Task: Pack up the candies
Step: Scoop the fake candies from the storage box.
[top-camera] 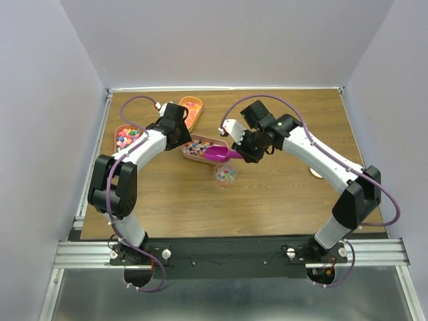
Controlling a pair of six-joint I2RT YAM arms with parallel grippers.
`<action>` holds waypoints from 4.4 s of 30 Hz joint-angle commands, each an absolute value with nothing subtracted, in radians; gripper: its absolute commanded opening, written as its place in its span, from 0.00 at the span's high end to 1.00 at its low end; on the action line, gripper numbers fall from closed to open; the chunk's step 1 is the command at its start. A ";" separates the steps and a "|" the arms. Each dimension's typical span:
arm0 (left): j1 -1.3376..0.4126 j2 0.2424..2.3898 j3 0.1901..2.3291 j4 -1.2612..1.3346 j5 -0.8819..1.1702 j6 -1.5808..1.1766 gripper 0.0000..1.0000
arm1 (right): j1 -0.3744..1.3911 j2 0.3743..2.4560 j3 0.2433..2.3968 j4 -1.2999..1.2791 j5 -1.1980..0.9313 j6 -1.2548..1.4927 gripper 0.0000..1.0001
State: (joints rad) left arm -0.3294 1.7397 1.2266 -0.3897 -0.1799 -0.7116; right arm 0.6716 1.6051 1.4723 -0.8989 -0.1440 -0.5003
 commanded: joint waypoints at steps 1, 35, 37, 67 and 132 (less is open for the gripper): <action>-0.316 1.677 1.249 -0.371 -0.209 -0.536 0.42 | 0.644 1.765 1.667 -1.139 -0.127 -0.615 0.99; -0.299 1.815 1.249 -0.282 -0.058 -0.385 0.47 | 0.630 2.112 2.074 -1.390 0.028 -0.578 0.99; -0.299 1.815 1.250 -0.282 -0.054 -0.385 0.48 | 0.629 2.109 2.080 -1.388 0.022 -0.589 0.99; -0.328 1.830 1.224 -0.256 0.054 -0.416 0.55 | 0.630 1.859 1.873 -1.282 -0.014 -0.543 0.99; -0.433 1.841 1.299 -0.322 -0.161 -0.384 0.87 | 0.630 1.911 1.876 -1.339 0.064 -0.511 0.99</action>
